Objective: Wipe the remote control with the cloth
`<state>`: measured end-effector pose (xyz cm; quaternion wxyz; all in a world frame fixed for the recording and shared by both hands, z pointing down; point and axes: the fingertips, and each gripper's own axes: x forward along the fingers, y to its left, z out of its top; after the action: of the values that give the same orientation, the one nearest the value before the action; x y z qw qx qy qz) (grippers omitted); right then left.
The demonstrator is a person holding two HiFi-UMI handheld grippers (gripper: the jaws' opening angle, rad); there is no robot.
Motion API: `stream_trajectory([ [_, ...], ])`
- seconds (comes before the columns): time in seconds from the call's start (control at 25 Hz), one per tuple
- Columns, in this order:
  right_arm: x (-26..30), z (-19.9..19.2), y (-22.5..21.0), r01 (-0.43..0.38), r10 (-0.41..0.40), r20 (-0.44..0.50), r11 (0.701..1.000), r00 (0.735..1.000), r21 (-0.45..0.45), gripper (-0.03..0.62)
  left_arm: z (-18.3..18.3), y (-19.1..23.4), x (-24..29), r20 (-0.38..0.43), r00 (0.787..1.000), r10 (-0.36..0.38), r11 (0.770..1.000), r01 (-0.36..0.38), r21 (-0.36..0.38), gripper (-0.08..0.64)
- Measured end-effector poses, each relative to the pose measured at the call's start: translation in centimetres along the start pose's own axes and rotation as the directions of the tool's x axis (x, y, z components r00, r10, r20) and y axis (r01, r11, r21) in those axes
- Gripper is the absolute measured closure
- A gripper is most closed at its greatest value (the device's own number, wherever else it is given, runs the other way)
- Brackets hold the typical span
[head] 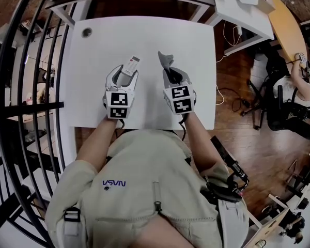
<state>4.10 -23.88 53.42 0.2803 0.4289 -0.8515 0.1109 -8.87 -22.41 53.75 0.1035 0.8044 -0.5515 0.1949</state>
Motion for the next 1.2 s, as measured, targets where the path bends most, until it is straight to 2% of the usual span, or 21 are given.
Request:
stream_trajectory([
  [0.28, 1.9, -3.0, -0.7, 0.005, -0.004, -0.081, 1.0, 0.997, 0.008, 0.555, -3.1, -0.4, 1.5, -0.09, 0.996, -0.023, 1.0, 0.023, -0.007, 0.321],
  [0.56, 3.4, -6.2, -0.5, -0.02, 0.025, -0.184, 0.999, 0.983, 0.028, 0.554, -6.1, -1.4, 2.6, -0.188, 0.981, -0.051, 0.999, 0.049, -0.014, 0.319],
  [0.76, 4.7, -8.0, -0.3, -0.035, 0.033, -0.257, 0.999, 0.966, -0.002, 0.552, -8.9, -1.7, 3.8, -0.278, 0.959, -0.05, 0.999, 0.05, -0.009, 0.319],
  [0.92, 5.4, -9.0, 0.0, -0.047, 0.044, -0.305, 0.999, 0.951, -0.001, 0.551, -10.9, -1.7, 4.1, -0.359, 0.932, -0.058, 0.998, 0.058, -0.01, 0.318],
  [1.2, 6.2, -10.6, 0.2, -0.064, 0.064, -0.35, 0.998, 0.935, 0.011, 0.526, -13.1, -1.7, 4.5, -0.403, 0.913, -0.06, 0.998, 0.058, -0.017, 0.316],
])
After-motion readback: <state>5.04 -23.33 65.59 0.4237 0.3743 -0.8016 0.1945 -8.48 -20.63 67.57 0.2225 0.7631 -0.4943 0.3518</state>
